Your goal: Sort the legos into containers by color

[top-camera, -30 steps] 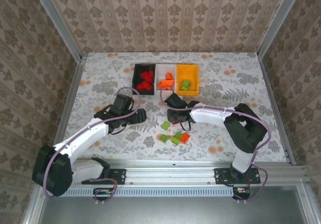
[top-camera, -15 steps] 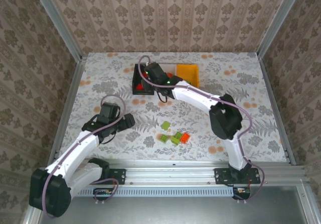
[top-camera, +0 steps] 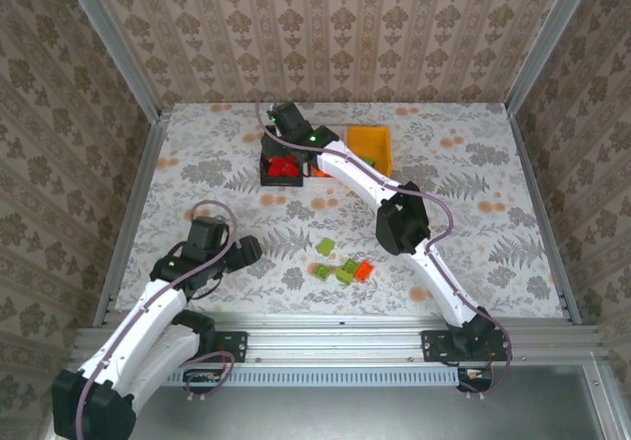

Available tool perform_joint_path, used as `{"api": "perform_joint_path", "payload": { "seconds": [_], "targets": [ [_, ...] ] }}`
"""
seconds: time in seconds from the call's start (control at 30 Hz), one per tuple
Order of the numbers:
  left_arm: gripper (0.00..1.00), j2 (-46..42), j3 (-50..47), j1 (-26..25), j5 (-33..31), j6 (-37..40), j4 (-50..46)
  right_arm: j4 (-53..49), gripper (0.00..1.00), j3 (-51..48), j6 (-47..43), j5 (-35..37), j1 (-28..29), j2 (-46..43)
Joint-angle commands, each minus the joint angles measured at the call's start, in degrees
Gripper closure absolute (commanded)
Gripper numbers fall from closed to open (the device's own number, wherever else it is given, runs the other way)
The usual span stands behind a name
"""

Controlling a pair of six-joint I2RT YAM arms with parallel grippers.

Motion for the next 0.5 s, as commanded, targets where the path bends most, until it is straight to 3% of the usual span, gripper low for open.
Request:
{"api": "perform_joint_path", "payload": {
  "seconds": [0.0, 0.1, 0.27, 0.37, 0.47],
  "targets": [
    [0.07, -0.56, 2.33, 0.31, 1.48, 0.52, -2.71, -2.79, 0.42, -0.49, -0.69, 2.96, 0.52, -4.36],
    [0.07, -0.28, 3.10, 0.27, 2.57, 0.81, -2.35, -1.50, 0.43, -7.77, -1.80, 5.01, 1.77, -11.41],
    [0.07, 0.96, 2.05, 0.09, 4.68, 0.22, 1.14, 5.74, 0.43, -36.57, 0.36, 8.24, 4.45, -29.73],
    [0.07, 2.69, 1.26, -0.17, 4.88, -0.18, 3.70, 8.01, 0.42, -54.57, 3.77, 6.76, 5.83, -39.97],
    [0.07, 5.52, 1.37, -0.27, 4.55, -0.28, 6.03, 7.27, 0.37, -65.81, 5.06, 4.71, 7.82, -45.88]
  ]
}}
